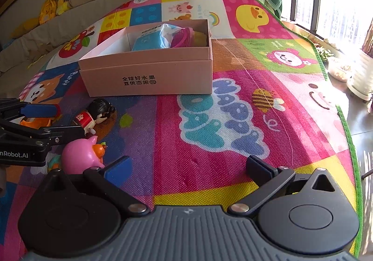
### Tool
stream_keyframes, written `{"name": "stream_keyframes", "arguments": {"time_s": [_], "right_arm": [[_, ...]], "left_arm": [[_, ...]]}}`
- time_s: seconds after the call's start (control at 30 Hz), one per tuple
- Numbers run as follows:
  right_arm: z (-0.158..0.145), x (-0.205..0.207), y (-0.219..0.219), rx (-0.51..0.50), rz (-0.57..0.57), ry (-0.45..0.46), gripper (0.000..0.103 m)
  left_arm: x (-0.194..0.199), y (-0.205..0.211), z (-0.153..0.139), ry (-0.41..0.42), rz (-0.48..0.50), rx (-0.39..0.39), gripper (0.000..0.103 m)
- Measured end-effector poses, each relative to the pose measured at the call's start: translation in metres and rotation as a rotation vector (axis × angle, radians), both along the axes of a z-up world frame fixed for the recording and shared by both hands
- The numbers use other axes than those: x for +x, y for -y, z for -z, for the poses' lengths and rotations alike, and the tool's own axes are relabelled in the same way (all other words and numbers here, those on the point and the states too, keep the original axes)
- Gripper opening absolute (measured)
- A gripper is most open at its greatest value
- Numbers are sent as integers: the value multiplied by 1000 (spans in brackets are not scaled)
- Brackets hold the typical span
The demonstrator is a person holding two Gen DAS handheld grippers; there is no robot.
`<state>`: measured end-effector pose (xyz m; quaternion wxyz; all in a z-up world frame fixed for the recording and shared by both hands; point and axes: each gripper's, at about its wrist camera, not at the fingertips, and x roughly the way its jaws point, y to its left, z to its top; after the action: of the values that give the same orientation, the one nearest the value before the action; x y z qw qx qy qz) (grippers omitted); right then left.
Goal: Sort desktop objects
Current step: 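Grasp the doll keychain with the left tool and lift it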
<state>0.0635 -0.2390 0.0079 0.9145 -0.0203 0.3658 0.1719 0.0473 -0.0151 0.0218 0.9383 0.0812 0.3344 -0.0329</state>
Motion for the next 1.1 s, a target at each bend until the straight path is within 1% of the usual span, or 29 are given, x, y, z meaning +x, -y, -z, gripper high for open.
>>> {"name": "stream_keyframes", "arguments": {"time_s": [0.1, 0.13, 0.17, 0.2, 0.23, 0.3, 0.33, 0.37, 0.43, 0.5, 0.63, 0.73, 0.77, 0.8, 0.9, 1.0, 1.03, 1.1], "right_arm": [[0, 0, 0, 1, 0, 0, 103], [0, 0, 0, 2, 1, 0, 103], [0, -1, -1, 1, 1, 0, 103], [0, -1, -1, 1, 1, 0, 103], [0, -1, -1, 1, 1, 0, 103], [0, -1, 0, 1, 1, 0, 103], [0, -1, 0, 1, 1, 0, 103], [0, -1, -1, 1, 1, 0, 103], [0, -1, -1, 1, 1, 0, 103], [0, -1, -1, 5, 1, 0, 103], [0, -1, 2, 17, 2, 0, 103], [0, -1, 3, 21, 1, 1, 103], [0, -1, 3, 21, 1, 1, 103], [0, -1, 3, 21, 1, 1, 103], [0, -2, 3, 21, 2, 1, 103], [-2, -3, 5, 39, -4, 5, 103], [-4, -6, 6, 54, -15, 13, 103], [-10, -15, 4, 74, -77, 49, 103]], "left_arm": [[6, -16, -2, 31, -121, 90, 93], [7, -21, -3, 35, -157, 105, 93], [9, -27, -6, 33, -178, 95, 93], [8, -32, -9, 24, -178, 56, 93], [7, -35, -13, 9, -158, -6, 94], [4, -34, -17, -22, -80, -139, 96], [4, -29, -17, -33, -45, -177, 96], [4, -23, -17, -37, -19, -191, 96], [7, -6, -13, -37, 8, -172, 96], [15, 6, -7, -45, 5, -149, 96], [37, 18, 3, -79, -17, -133, 95], [46, 18, 9, -101, -38, -124, 80], [46, 18, 9, -99, -45, -122, 73], [44, 17, 9, -90, -46, -118, 70], [33, 11, 4, -78, -40, -134, 70], [9, 1, -2, -65, -25, -139, 70], [0, -2, -3, -66, -15, -140, 70], [-20, -9, -4, -74, 8, -142, 70]]}}
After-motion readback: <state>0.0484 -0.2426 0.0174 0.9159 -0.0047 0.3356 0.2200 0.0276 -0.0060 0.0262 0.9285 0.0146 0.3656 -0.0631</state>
